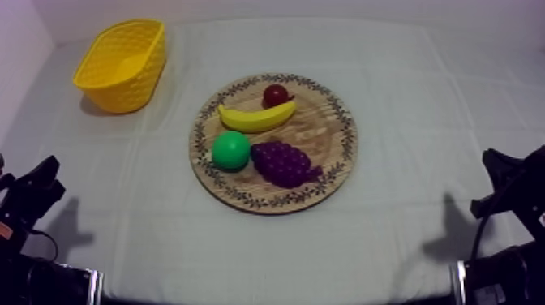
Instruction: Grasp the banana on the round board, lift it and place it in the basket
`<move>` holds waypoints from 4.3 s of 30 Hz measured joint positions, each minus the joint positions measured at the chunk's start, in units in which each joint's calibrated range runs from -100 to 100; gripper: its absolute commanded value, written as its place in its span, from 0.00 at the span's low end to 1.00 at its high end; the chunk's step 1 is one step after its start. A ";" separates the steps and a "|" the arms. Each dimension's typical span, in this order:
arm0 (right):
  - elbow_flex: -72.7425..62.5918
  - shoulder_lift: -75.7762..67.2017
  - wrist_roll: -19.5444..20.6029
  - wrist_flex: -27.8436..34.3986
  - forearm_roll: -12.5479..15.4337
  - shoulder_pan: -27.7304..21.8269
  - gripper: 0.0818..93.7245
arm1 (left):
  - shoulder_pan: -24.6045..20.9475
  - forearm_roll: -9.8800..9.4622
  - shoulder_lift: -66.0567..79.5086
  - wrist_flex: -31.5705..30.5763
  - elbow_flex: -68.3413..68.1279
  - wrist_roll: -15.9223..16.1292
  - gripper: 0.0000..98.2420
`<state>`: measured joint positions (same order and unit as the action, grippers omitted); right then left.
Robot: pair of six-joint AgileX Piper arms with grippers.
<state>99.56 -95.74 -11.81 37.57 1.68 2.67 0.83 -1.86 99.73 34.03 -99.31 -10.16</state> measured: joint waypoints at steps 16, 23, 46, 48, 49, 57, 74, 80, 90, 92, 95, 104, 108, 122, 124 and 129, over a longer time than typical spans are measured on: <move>0.00 0.00 0.00 0.00 0.00 0.00 0.00 | 1.84 1.86 -8.18 -4.35 1.64 0.57 0.00; 0.00 0.00 0.00 0.00 0.00 0.00 0.00 | 5.68 1.86 -25.38 -10.87 10.92 5.92 0.00; 0.00 0.00 0.00 0.00 0.00 0.00 0.00 | 14.34 3.89 -85.12 0.68 59.55 18.07 0.01; 0.00 0.00 0.00 0.00 0.00 0.00 0.00 | 15.23 4.10 -88.24 2.65 63.05 19.22 0.02; 0.00 0.00 0.00 0.00 0.00 0.05 0.00 | 15.61 4.10 -89.85 3.39 64.85 19.72 0.02; 0.00 0.00 0.00 0.00 0.00 0.10 0.00 | 17.66 4.24 -99.23 8.58 75.38 22.79 0.02; 0.00 0.00 0.03 -0.03 0.00 0.10 0.00 | 23.57 1.86 -112.71 20.93 92.00 24.95 0.02; 0.00 0.00 0.03 -0.03 0.00 0.10 0.00 | 24.77 0.91 -116.06 24.54 94.56 25.81 0.03; 0.00 0.00 0.03 -0.03 0.00 0.10 0.00 | 25.03 0.47 -121.65 25.23 95.76 26.56 0.07; 0.00 0.00 0.03 -0.03 0.00 0.10 0.00 | 24.94 0.55 -121.67 25.45 96.07 26.67 0.09; 0.00 0.00 0.03 -0.03 0.00 0.12 0.00 | 24.81 0.99 -121.37 25.64 96.30 27.10 0.10; 0.00 0.00 0.03 -0.03 0.00 0.18 0.00 | 24.31 1.86 -121.29 25.12 95.76 28.24 0.19; 0.00 0.00 0.03 -0.03 0.00 0.16 0.00 | 24.77 0.91 -121.35 25.23 95.16 27.90 0.41; 0.00 0.00 0.03 -0.03 0.00 0.16 0.00 | 24.65 1.28 -120.07 22.92 92.93 27.09 0.96; 0.00 0.00 0.03 -0.03 0.00 0.16 0.00 | 24.65 1.28 -120.13 22.71 92.71 27.06 0.97; 0.00 0.00 0.00 -0.03 0.00 0.16 0.00 | 24.73 1.22 -120.13 22.68 92.18 27.20 0.97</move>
<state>99.56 -95.74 -11.81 37.54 1.68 2.83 25.56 -0.64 -20.40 56.71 -7.13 17.04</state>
